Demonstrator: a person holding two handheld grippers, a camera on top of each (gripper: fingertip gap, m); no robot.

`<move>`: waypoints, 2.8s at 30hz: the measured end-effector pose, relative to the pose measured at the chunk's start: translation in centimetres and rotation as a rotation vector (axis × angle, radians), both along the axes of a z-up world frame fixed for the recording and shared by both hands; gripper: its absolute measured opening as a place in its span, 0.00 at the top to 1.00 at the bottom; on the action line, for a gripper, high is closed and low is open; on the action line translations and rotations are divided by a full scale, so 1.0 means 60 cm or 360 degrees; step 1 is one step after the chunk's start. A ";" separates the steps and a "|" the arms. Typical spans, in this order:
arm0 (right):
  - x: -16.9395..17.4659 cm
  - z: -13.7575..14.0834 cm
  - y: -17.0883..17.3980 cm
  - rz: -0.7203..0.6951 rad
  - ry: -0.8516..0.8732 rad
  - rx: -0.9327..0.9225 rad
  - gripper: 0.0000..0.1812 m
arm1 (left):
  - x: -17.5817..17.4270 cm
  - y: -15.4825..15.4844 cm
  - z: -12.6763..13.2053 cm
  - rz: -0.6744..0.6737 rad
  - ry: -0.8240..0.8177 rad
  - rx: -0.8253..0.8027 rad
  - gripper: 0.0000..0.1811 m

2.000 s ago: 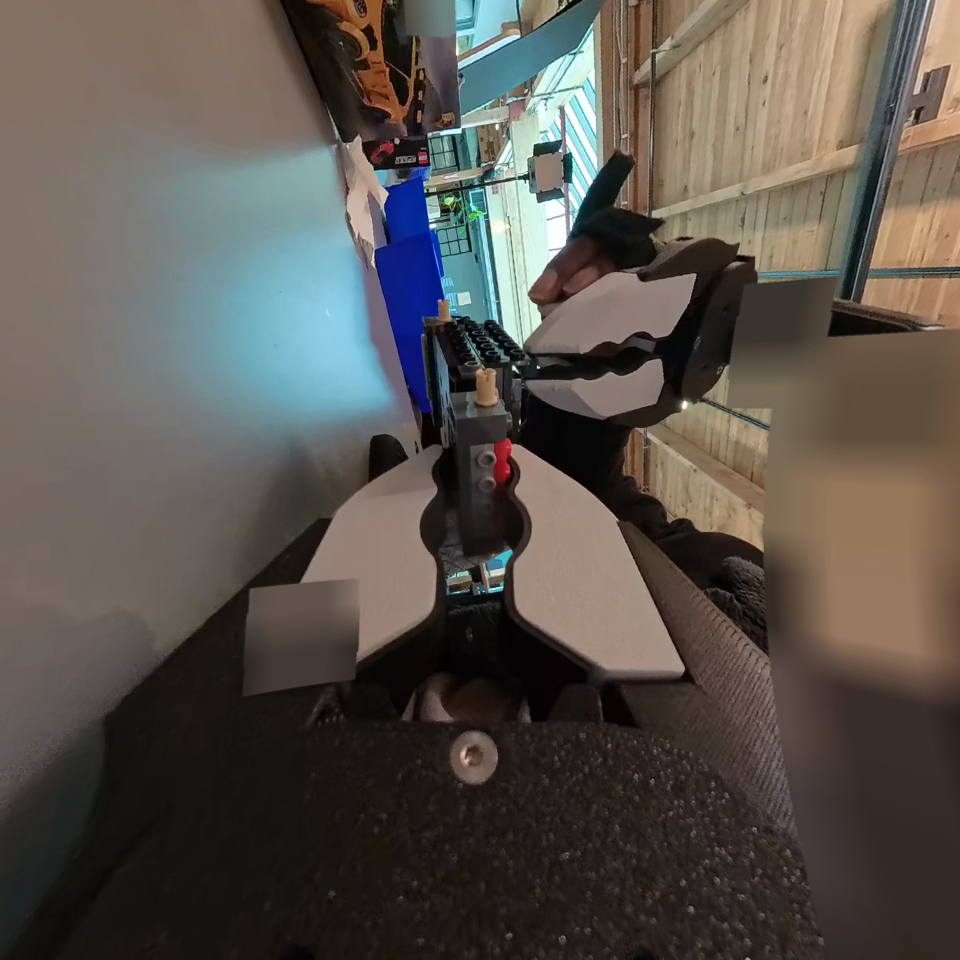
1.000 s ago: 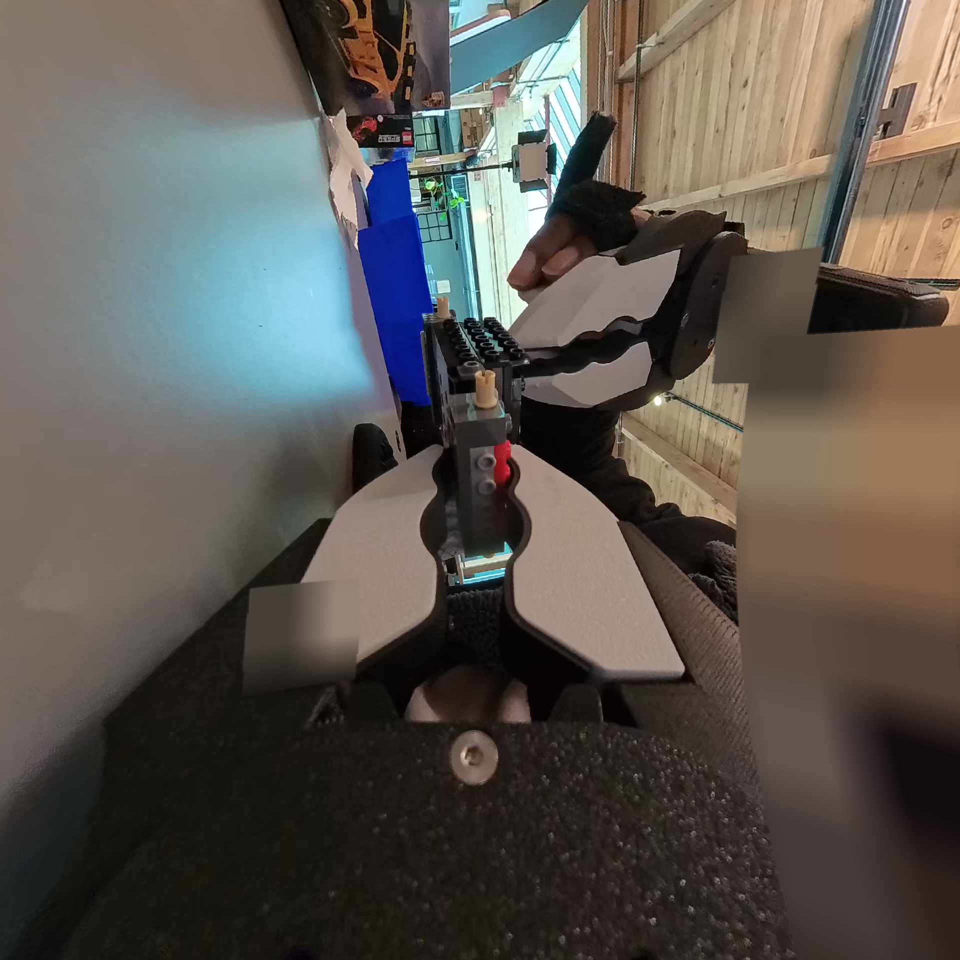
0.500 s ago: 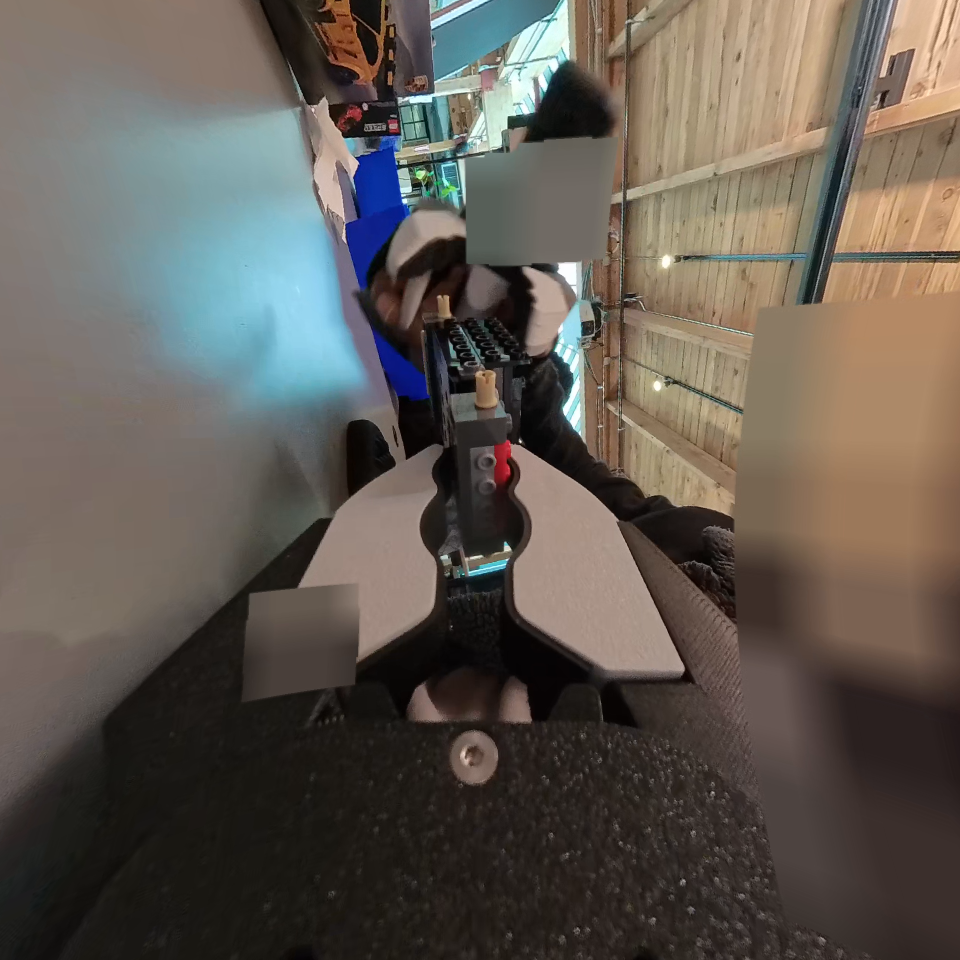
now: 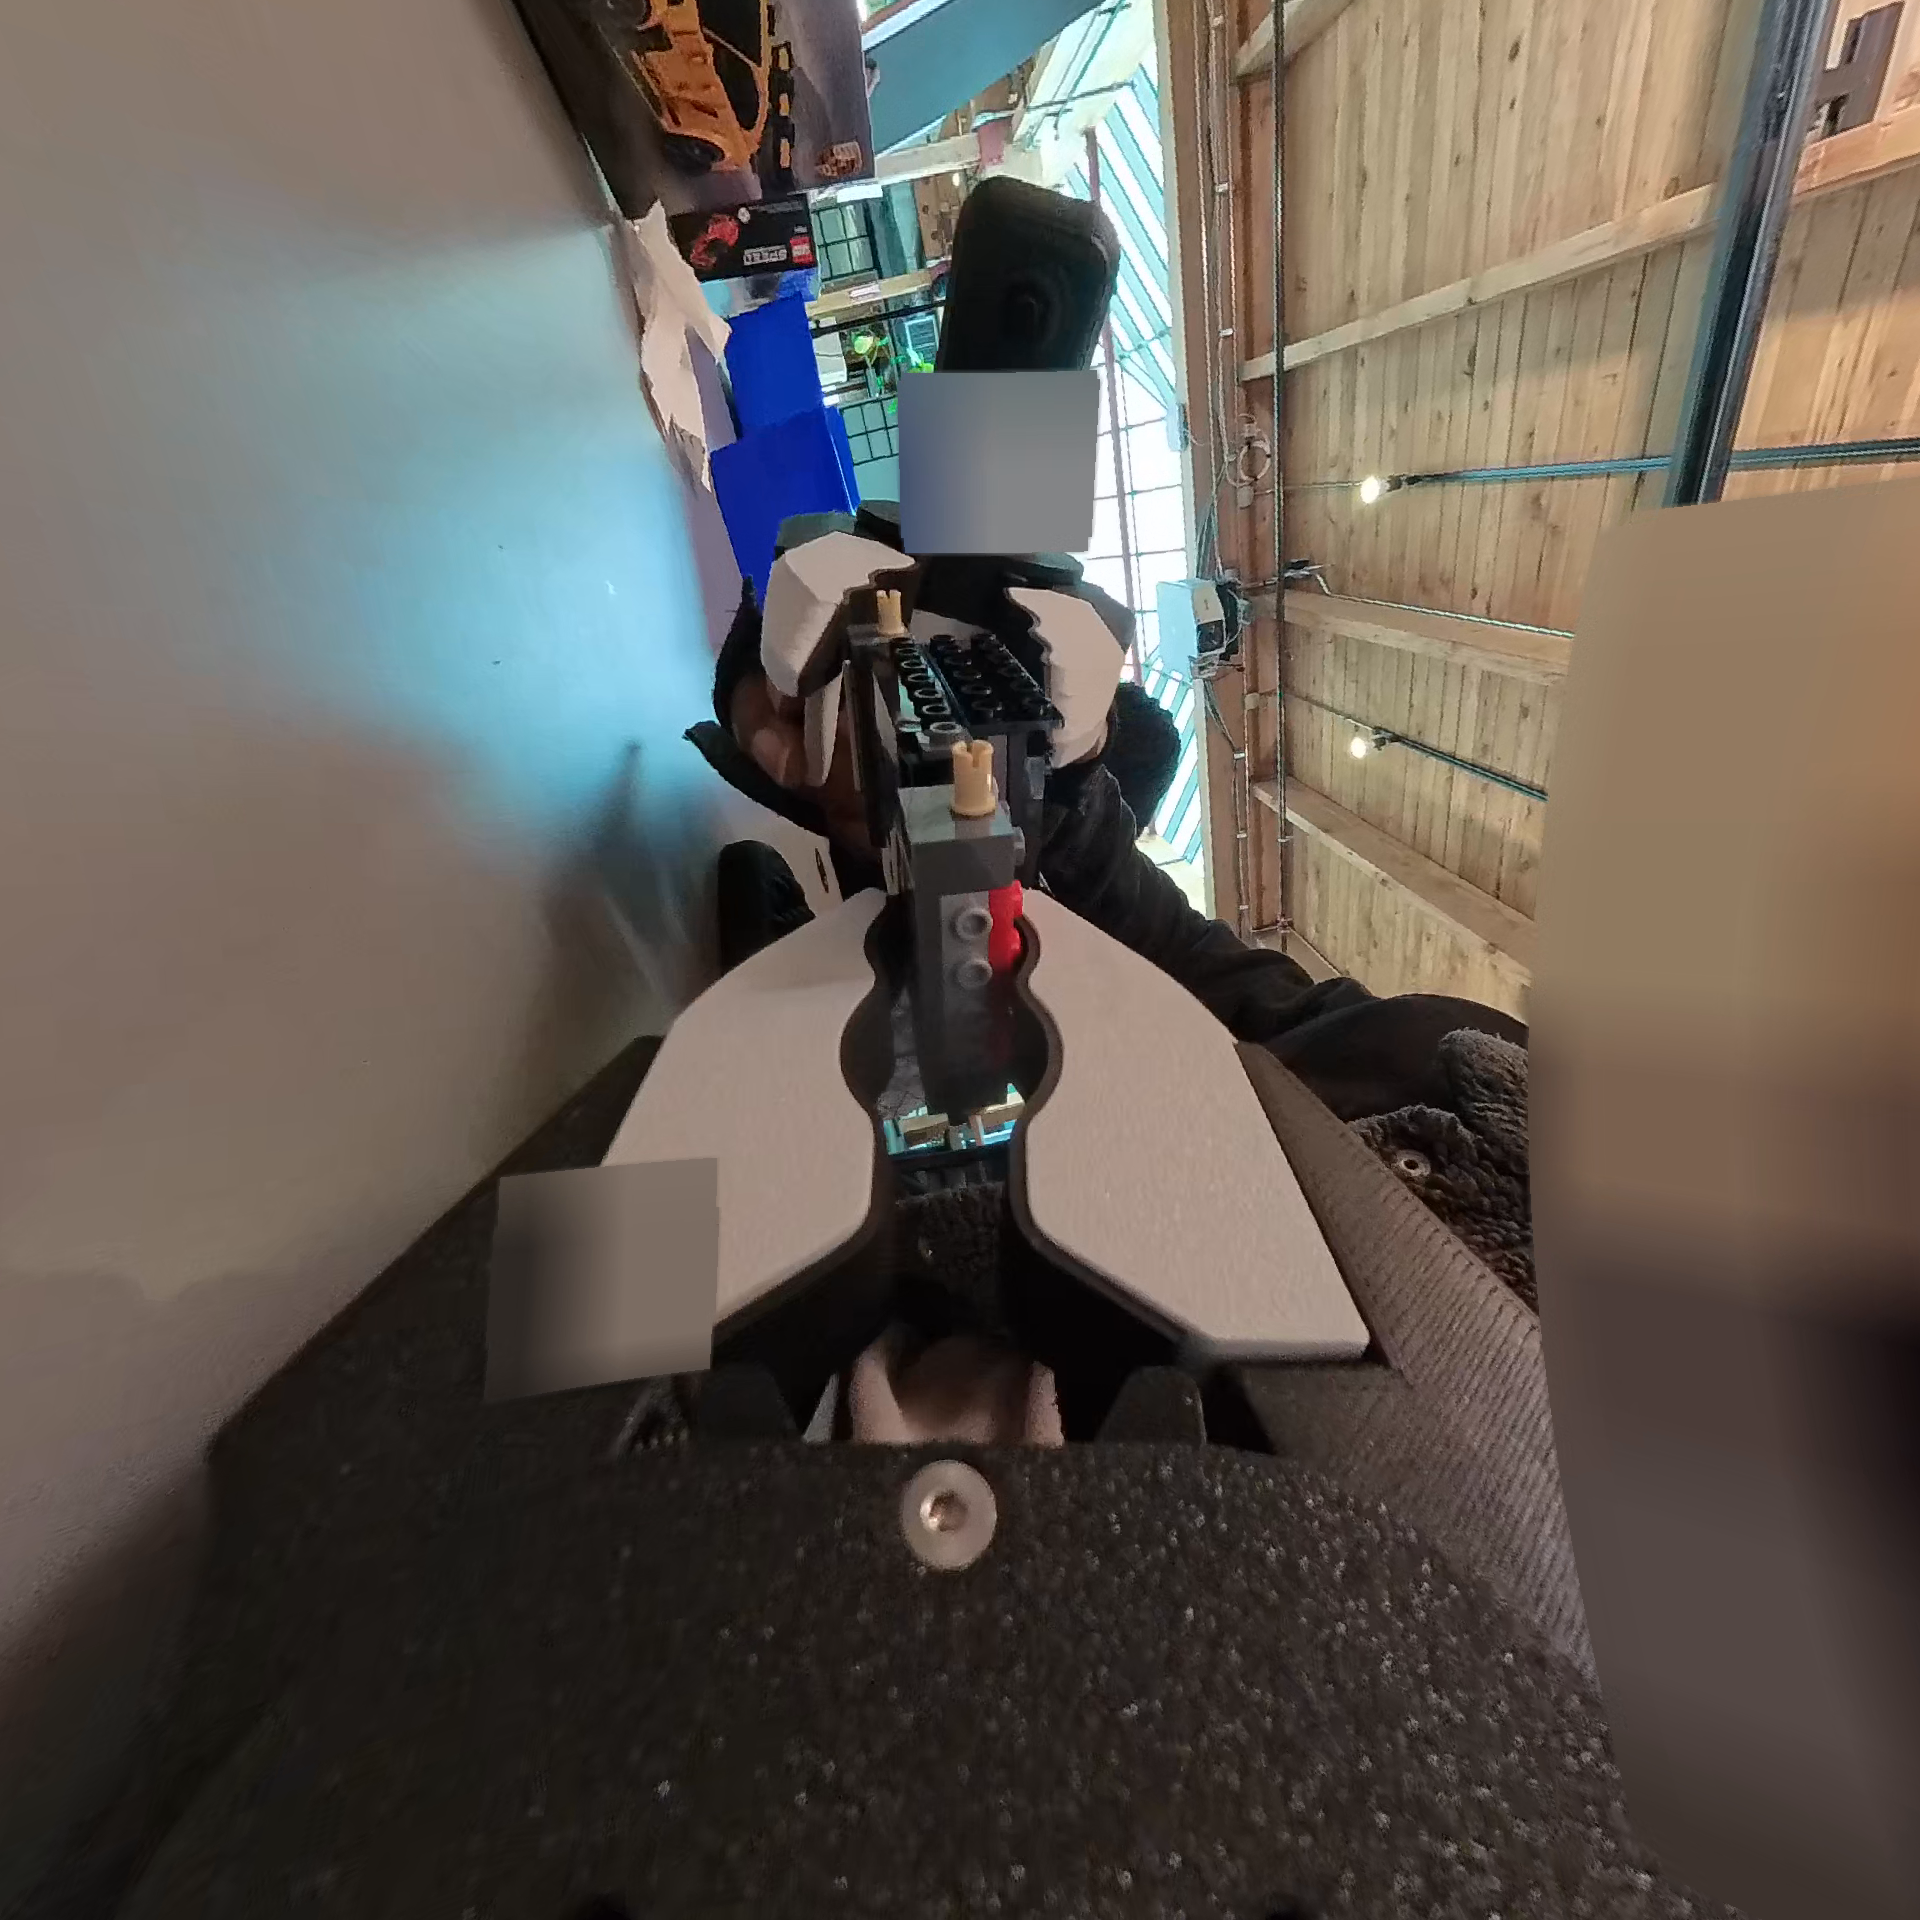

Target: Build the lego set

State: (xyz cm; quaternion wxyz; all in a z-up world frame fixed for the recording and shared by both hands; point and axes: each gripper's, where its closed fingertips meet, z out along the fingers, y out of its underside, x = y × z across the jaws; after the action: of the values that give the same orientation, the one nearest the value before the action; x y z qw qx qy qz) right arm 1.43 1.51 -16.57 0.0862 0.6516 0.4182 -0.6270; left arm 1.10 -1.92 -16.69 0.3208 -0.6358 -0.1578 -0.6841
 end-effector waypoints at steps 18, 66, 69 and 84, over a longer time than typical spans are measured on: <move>0.024 0.019 -0.019 0.0178 0.0172 0.0087 0.77 | 0.026 -0.019 0.017 -0.0092 0.0411 0.0319 0.90; 0.032 0.056 -0.036 0.0223 0.0501 0.0095 0.79 | 0.025 -0.021 0.051 0.0034 0.0583 0.0554 0.90; 0.032 0.054 -0.035 0.0225 0.0493 0.0114 0.79 | 0.025 -0.021 0.050 0.0035 0.0601 0.0555 0.91; 0.033 0.058 -0.038 0.0167 0.0632 0.0107 0.81 | 0.027 -0.024 0.052 0.0027 0.0667 0.0600 0.90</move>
State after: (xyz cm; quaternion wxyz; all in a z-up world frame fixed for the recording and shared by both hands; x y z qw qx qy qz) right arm 3.39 -0.80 -13.07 0.0128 0.4951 0.4810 -0.7234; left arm 2.74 -3.34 -13.55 0.4648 -0.6911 0.0367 -0.5523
